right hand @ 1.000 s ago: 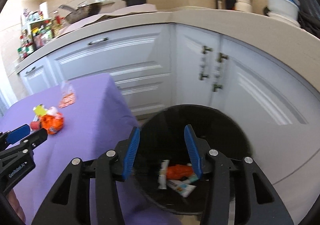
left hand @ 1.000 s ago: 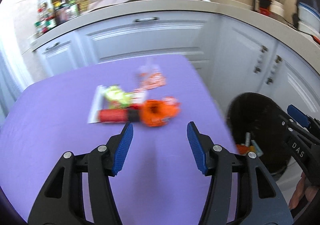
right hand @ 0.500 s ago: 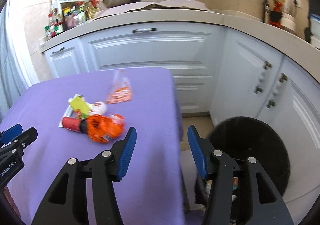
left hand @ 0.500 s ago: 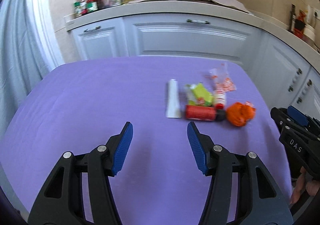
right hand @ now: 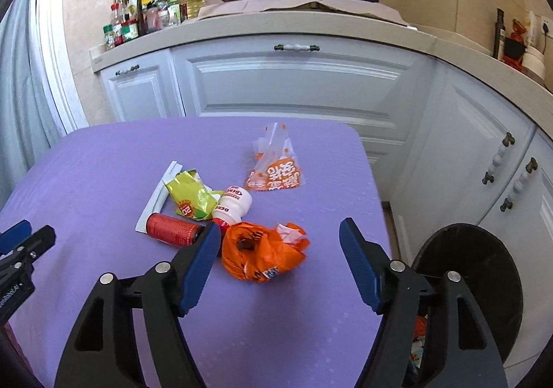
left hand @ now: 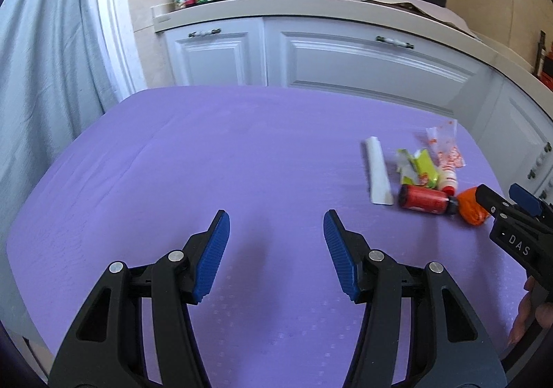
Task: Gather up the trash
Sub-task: 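Move both tools back over the table toward the orange bag, then grasp the orange plastic bag with the right tool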
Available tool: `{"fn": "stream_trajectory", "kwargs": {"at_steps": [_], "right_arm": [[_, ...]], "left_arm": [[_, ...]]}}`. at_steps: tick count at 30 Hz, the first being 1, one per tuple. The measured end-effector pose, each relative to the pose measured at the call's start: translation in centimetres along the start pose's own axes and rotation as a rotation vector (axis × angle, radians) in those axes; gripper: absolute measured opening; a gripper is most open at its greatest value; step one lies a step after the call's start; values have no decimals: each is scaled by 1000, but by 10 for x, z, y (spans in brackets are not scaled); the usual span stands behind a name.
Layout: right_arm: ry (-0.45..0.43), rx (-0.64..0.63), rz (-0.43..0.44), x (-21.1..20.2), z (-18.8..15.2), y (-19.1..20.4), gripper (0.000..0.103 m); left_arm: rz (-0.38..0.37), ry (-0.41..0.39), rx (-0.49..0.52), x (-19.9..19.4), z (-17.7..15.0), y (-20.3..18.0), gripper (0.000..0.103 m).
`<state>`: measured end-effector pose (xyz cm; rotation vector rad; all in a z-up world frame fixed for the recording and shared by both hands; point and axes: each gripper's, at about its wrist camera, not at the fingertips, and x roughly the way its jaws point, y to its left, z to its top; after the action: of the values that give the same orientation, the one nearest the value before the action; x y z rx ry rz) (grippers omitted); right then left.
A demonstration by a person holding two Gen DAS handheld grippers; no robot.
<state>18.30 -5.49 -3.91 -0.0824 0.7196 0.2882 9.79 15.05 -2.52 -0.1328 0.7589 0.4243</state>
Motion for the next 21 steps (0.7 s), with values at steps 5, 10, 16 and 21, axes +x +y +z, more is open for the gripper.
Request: {"fn": "stream_trajectory", "kwargs": {"at_steps": [5,10,16,21], "right_arm": [[30,-6,6,8,-2,7,69],[55,-13,20,13,-3,9,55],[48,-27,25,10,-4,11,46],[44,-39,35,6,-3,13,31]], "left_arm": [[3,6,-4,3,-1,3,55],[-1,10,-4,4,-3,1,55],[-2,16,-1,7,-4,0,55],[-6,20,1,7,-5,-3,55]]}}
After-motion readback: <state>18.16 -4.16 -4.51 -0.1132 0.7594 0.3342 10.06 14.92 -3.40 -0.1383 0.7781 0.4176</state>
